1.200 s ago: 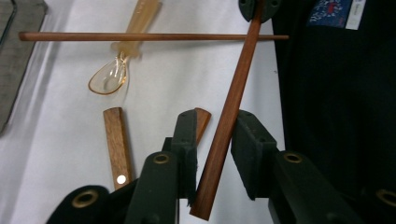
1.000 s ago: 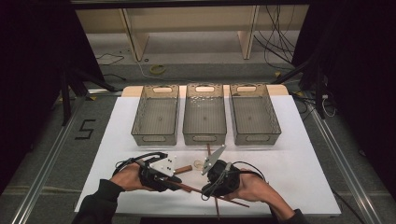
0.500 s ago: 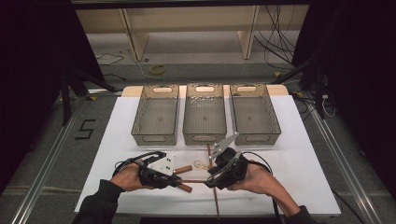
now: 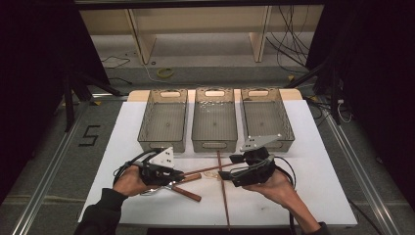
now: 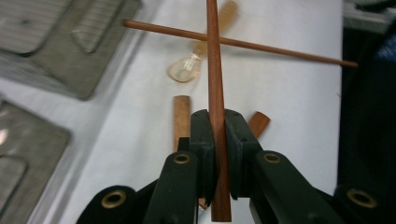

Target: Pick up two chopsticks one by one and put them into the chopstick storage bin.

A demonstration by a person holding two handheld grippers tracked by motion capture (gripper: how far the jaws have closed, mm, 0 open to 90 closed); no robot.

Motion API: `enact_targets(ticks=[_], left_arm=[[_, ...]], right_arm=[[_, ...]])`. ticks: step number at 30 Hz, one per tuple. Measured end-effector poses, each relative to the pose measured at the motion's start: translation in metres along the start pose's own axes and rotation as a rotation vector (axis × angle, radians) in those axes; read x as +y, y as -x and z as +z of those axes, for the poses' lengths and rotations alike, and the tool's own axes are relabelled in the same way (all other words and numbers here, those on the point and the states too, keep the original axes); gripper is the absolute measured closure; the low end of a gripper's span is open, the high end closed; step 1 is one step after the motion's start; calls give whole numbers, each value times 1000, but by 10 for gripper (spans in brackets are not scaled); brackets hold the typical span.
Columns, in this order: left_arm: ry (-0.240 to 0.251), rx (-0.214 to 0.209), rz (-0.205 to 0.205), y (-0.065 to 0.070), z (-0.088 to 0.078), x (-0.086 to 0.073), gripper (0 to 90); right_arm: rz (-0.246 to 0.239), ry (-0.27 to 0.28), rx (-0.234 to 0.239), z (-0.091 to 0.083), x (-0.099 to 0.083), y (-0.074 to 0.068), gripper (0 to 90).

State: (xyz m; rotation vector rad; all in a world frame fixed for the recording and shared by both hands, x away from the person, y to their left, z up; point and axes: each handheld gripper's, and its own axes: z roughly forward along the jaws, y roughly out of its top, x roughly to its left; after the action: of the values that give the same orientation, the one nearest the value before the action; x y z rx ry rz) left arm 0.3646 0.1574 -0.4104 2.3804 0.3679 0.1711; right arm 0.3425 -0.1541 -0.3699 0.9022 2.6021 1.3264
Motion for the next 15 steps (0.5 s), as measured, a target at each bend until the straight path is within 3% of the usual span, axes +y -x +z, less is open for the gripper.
enact_targets(ticks=[3,15], left_arm=[[42,36,-83,-8,-9,-2,828],[138,222,-285,-37,-39,-16,829]], right_arm=[[24,24,-3,-4,-6,2,318],[134,27,-9,12,-37,7,278]])
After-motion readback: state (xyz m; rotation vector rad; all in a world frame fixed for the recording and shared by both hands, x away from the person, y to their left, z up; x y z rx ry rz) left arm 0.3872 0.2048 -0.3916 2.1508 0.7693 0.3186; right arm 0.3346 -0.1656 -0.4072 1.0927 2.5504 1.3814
